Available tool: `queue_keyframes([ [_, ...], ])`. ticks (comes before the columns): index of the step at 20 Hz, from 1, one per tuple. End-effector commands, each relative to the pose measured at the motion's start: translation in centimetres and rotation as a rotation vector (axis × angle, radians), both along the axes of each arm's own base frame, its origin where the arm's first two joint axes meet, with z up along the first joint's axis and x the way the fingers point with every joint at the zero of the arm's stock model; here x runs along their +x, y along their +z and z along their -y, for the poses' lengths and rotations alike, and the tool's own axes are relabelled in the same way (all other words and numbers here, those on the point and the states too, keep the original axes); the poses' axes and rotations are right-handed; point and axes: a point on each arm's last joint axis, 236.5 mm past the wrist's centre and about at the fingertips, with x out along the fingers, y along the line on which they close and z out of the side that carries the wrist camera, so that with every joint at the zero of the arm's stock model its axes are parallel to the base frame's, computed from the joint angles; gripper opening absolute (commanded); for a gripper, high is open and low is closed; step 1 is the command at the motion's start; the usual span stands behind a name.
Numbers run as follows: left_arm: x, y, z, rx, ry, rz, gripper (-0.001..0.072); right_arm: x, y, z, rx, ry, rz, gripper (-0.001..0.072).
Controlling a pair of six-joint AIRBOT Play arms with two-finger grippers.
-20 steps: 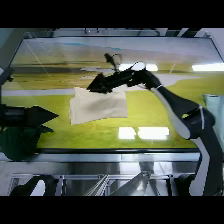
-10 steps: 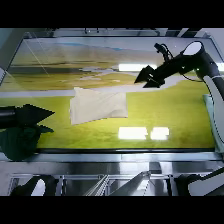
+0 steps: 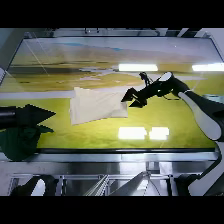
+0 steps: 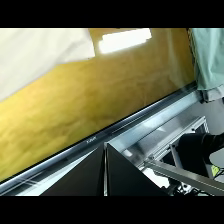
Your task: Fold the shirts.
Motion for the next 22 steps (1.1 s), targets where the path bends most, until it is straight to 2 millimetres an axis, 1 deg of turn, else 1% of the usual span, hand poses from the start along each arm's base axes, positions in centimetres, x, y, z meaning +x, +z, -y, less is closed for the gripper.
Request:
queue_keyframes([
  [1, -0.4, 0.0, 0.1, -0.001, -0.014, -0.010, 0.0019, -0.4, -1.7, -3.8, 0.057, -0.031, -0.037, 0.0696],
  [3, -0.4, -0.1, 0.1, -0.001, -0.015, -0.010, 0.0019, -0.4, -1.5, -5.1, 0.090, -0.045, -0.039, 0.0695],
  [4, -0.5, -0.1, 0.1, -0.001, -0.017, -0.012, 0.0019, -0.2, -0.9, -5.8, 0.126, -0.046, -0.024, 0.0645],
  [5, -0.5, -0.1, 0.1, -0.001, -0.017, -0.012, 0.0019, 0.1, -0.2, -6.3, 0.165, -0.050, -0.012, 0.0327],
  [6, -0.5, -0.1, 0.1, -0.001, -0.017, -0.013, 0.0019, 0.5, 1.0, -6.9, 0.217, -0.067, -0.009, 0.0044],
  [8, -0.6, -0.1, 0.2, -0.002, -0.021, -0.015, 0.0019, 1.5, 3.1, -7.2, 0.273, -0.084, 0.015, 0.0019],
  [9, -0.6, -0.1, 0.2, -0.002, -0.021, -0.015, 0.0019, 2.2, 4.5, -6.8, 0.279, -0.091, 0.049, 0.0019],
  [10, -0.5, -0.1, 0.2, -0.002, -0.020, -0.015, 0.0019, 3.1, 6.2, -5.8, 0.279, -0.101, 0.095, 0.0018],
  [11, -0.5, -0.1, 0.1, -0.001, -0.018, -0.013, 0.0019, 4.3, 8.3, -4.1, 0.272, -0.121, 0.151, 0.0018],
  [12, -0.5, -0.1, 0.1, -0.001, -0.018, -0.013, 0.0019, 5.6, 10.7, -1.2, 0.250, -0.166, 0.197, 0.0017],
  [13, -0.5, -0.1, 0.1, -0.001, -0.017, -0.013, 0.0019, 6.7, 13.0, 2.7, 0.195, -0.219, 0.251, 0.0017],
  [14, -0.4, -0.1, 0.1, -0.001, -0.017, -0.013, 0.0019, 7.1, 15.0, 7.1, 0.117, -0.275, 0.289, 0.0017],
  [15, -0.4, -0.1, 0.1, -0.001, -0.017, -0.012, 0.0019, 6.7, 16.8, 12.5, 0.007, -0.342, 0.312, 0.0017],
  [16, -0.4, -0.1, 0.1, 0.000, -0.017, -0.012, 0.0019, 5.7, 18.1, 17.8, -0.112, -0.413, 0.320, 0.0017],
  [17, -0.4, -0.1, 0.1, 0.001, -0.020, -0.008, 0.0019, 3.8, 19.0, 23.6, -0.255, -0.494, 0.305, 0.0017],
  [18, -0.2, -0.1, 0.0, 0.004, -0.016, 0.002, 0.0019, 1.3, 19.6, 28.8, -0.393, -0.570, 0.275, 0.0018],
  [19, 0.0, 0.0, 0.0, 0.005, -0.009, 0.008, 0.0019, -2.1, 19.9, 34.0, -0.539, -0.650, 0.222, 0.0017],
  [20, 0.0, 0.0, 0.0, 0.005, -0.007, 0.010, 0.0019, -5.6, 20.0, 38.4, -0.662, -0.733, 0.153, 0.0017],
  [21, 0.1, 0.0, -0.1, 0.006, -0.003, 0.012, 0.0019, -9.5, 20.0, 42.3, -0.770, -0.825, 0.068, 0.0018],
  [22, 0.1, 0.0, -0.1, 0.006, -0.005, 0.015, 0.0019, -12.8, 19.6, 44.8, -0.834, -0.884, -0.007, 0.0018],
])
